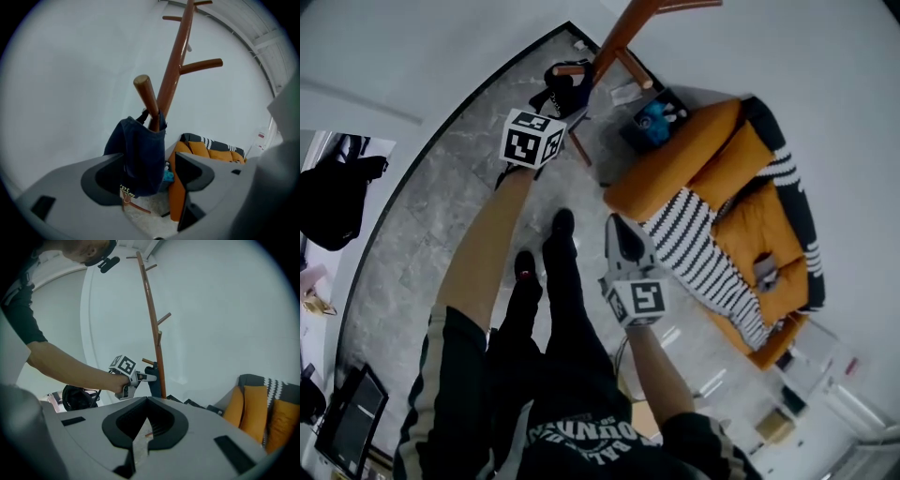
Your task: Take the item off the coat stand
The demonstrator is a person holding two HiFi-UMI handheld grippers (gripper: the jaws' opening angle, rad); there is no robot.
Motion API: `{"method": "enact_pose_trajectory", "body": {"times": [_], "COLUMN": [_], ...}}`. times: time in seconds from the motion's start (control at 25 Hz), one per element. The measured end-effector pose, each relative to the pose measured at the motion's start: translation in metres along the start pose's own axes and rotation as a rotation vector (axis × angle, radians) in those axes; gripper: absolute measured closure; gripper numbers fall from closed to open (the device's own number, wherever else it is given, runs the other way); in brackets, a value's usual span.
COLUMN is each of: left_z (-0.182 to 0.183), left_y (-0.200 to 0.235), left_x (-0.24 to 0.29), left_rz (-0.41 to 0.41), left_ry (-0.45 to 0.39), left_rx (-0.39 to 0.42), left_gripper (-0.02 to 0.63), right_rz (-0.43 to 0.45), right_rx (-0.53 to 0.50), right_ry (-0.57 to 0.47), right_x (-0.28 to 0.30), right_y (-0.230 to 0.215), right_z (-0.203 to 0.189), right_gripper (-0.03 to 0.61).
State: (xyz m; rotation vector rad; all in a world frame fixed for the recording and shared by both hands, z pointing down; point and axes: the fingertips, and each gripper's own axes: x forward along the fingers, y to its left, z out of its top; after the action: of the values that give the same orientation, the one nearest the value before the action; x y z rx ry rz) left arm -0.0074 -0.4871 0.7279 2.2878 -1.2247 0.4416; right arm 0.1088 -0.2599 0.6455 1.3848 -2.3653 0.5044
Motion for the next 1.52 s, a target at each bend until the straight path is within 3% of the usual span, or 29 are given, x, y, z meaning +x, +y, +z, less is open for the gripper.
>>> {"method": "enact_pose_trajectory", "body": {"times": [0.12, 0.16, 0.24, 0.28, 0.92, 1.52], "left_z": [-0.001, 0.001, 0.005, 0.005, 0.009, 0.024], "left_y": [0.001, 0.001, 0.003, 0.003, 0.001, 0.004], "left_x": [0.003, 0.002, -0.001, -0.002, -0.007, -0.061], "left_rz": [0.009, 0.010, 0.019, 0.023, 0.037, 0.038], "left_ry": [0.017, 0.018, 0.018, 0.019, -0.024, -0.060], "left_rx": [-0.003, -0.004, 0.006, 0.016, 0.068, 0.095], "left_gripper": [0.295, 0.352, 0.539, 0.583, 0.595, 0.595], "right_rz": [0.009, 0.010, 0.010, 0.008, -0.008, 0.036], "right_rx": [-0.001, 0.002, 0.013, 0.017, 0.047, 0.066], "right_ry": [0.002, 0.005, 0.009, 0.009, 0.012, -0.012], "right_x": [0.000, 0.000, 0.001, 0.001, 0.004, 0.003], "right_y": [0.002, 0.002, 0.001, 0.000, -0.006, 0.024], "right_z": [0.000, -0.001, -0.002, -0.002, -0.004, 0.003], "right_gripper": [0.580, 0.580, 0.580, 0.580, 0.580, 0.580]}}
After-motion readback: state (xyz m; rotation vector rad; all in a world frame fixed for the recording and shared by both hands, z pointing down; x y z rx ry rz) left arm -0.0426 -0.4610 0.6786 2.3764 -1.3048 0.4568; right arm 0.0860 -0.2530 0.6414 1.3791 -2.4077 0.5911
